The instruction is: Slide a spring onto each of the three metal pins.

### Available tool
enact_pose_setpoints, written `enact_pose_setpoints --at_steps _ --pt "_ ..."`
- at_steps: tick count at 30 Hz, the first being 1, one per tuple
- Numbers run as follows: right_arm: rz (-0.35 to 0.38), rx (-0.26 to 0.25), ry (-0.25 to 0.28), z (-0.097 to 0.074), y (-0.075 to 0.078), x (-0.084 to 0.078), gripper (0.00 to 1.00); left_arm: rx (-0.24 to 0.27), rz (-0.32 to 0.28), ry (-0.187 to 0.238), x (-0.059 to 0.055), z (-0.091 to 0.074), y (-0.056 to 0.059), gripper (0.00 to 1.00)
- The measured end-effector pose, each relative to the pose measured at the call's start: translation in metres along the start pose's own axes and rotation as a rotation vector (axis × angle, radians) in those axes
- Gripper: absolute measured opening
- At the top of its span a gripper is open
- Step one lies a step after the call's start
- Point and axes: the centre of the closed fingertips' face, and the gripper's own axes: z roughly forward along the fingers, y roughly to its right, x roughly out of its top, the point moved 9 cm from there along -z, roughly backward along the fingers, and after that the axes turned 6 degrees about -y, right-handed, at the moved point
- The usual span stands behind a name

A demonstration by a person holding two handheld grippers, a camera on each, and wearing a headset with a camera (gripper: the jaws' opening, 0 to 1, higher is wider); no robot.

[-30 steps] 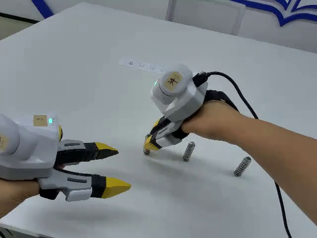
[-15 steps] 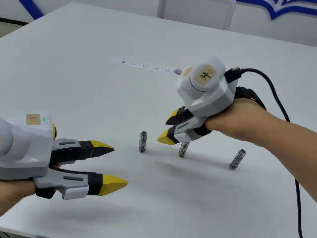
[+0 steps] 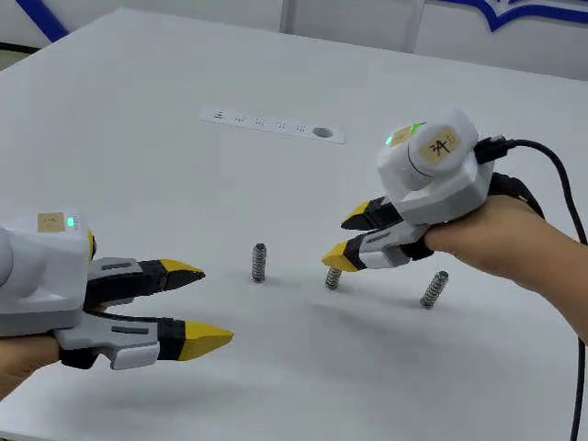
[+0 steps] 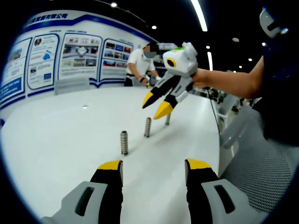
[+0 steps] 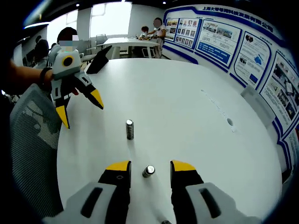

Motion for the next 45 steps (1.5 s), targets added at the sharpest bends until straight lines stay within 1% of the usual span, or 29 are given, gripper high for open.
enact_pose_setpoints --at_steps 5,11,16,21,30,40,45 --pt "0.033 -0.025 0.031 -0.013 0.002 -0.009 0.37 0.001 -0.001 -0.001 0.001 0.0 0.0 0.55" --pt "0.064 -0.053 0.05 -0.026 0.003 -0.024 0.39 0.003 -0.004 0.0 0.002 0.001 -0.001 0.56" --pt "0.092 -0.079 0.079 -0.037 0.004 -0.033 0.41 0.003 -0.004 -0.003 0.003 0.001 -0.001 0.57" --pt "0.113 -0.102 0.109 -0.047 0.004 -0.042 0.46 0.005 -0.004 -0.006 0.005 0.0 -0.001 0.58" --pt "0.173 -0.136 0.154 -0.066 0.002 -0.07 0.52 0.007 -0.009 -0.011 0.006 -0.001 0.0 0.6" --pt "0.233 -0.158 0.172 -0.076 -0.006 -0.105 0.57 -0.001 -0.015 -0.012 0.005 0.0 0.002 0.62" --pt "0.255 -0.163 0.187 -0.08 -0.012 -0.118 0.59 0.002 -0.022 -0.009 0.004 -0.001 0.001 0.62"
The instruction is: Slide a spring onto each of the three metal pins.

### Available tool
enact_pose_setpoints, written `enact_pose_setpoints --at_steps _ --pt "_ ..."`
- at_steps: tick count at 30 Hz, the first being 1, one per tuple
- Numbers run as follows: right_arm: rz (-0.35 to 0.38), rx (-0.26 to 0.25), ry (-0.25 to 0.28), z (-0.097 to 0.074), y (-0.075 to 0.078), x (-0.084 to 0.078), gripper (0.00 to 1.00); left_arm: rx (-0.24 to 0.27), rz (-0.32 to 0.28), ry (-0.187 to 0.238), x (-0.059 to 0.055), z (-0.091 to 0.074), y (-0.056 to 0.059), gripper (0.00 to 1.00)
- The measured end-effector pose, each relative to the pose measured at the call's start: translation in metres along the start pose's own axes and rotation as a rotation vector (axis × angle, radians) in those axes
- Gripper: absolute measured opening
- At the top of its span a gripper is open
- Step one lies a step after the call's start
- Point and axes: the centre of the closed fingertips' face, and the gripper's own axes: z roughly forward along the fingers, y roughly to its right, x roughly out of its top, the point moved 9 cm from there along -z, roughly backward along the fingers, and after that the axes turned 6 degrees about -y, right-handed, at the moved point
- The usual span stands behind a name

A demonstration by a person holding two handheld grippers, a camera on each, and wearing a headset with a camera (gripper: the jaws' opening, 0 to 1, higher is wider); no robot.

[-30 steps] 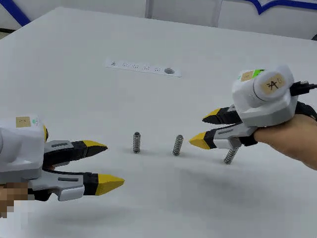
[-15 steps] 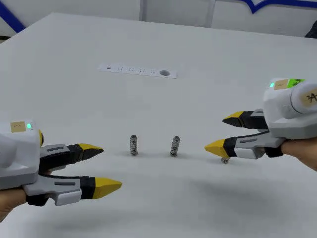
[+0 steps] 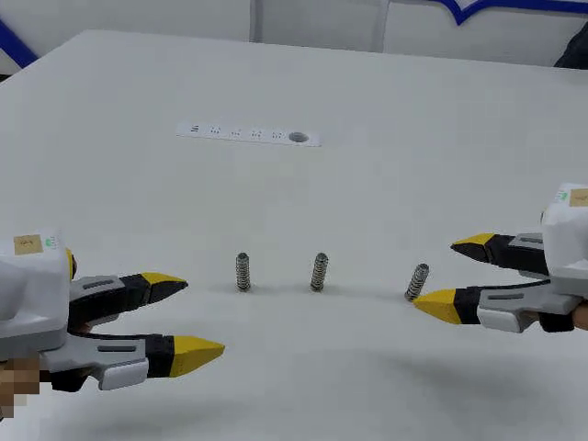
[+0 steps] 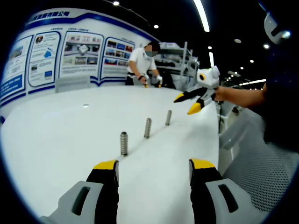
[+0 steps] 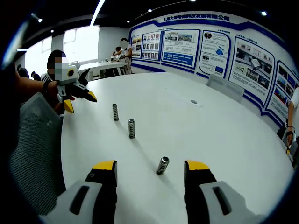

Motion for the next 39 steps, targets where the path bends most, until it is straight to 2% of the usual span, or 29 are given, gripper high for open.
enact_pose_setpoints --at_steps 12,17,28,33,39 --pt "0.043 -0.009 0.04 -0.007 -0.011 -0.017 0.59 0.012 -0.015 0.005 -0.003 -0.003 0.0 0.63" --pt "0.078 -0.02 0.067 -0.01 -0.011 -0.022 0.59 0.018 -0.024 0.011 -0.005 -0.004 -0.001 0.63" --pt "0.085 -0.047 0.087 -0.012 -0.014 -0.027 0.59 0.024 -0.036 0.018 -0.007 -0.004 0.0 0.63" --pt "0.088 -0.039 0.08 -0.011 -0.02 -0.03 0.59 0.027 -0.041 0.021 -0.009 -0.005 0.0 0.63" --pt "0.096 -0.045 0.08 -0.012 -0.019 -0.032 0.59 0.028 -0.045 0.02 -0.01 -0.005 0.0 0.63"
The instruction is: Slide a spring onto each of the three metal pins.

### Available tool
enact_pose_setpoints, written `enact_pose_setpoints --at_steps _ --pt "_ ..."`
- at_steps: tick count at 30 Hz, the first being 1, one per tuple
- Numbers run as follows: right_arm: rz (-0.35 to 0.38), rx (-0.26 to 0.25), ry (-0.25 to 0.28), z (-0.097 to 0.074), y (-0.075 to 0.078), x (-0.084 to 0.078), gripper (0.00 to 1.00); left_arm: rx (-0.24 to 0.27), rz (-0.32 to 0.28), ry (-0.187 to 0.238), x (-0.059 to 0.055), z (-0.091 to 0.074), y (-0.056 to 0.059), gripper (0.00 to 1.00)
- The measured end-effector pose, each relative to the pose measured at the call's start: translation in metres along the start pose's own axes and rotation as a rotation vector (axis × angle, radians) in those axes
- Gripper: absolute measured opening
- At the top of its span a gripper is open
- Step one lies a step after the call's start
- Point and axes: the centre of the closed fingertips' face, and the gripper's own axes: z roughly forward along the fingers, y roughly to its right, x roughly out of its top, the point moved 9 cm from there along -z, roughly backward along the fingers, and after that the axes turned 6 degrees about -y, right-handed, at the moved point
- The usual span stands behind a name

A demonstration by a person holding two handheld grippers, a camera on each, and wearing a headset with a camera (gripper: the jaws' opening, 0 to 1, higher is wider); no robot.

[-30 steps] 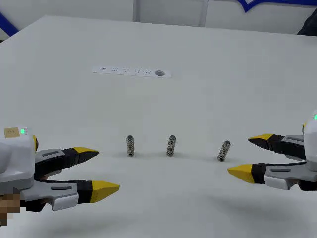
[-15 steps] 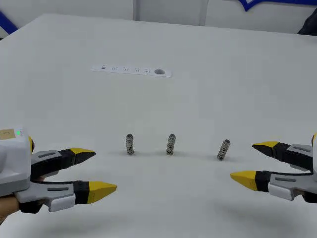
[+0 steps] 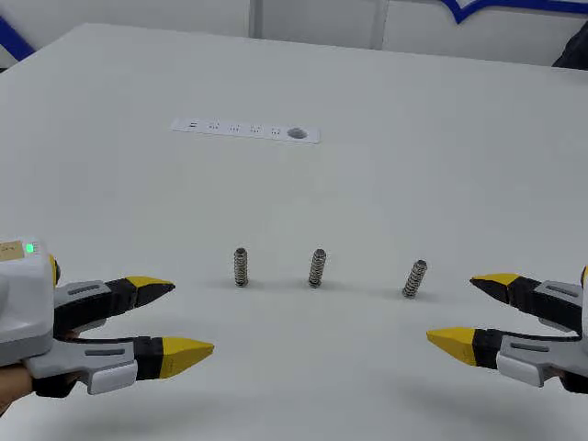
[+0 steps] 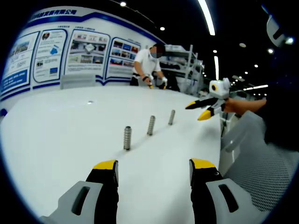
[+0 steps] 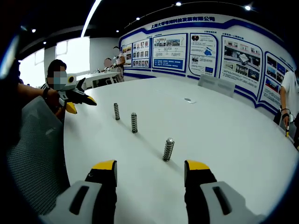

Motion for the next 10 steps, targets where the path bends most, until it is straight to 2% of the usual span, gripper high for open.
enact_pose_setpoints --at_steps 10 --pt "0.004 0.003 -0.004 0.001 -0.0016 -0.0011 0.59 -0.001 0.0 -0.001 0.0008 0.0017 0.0004 0.62"
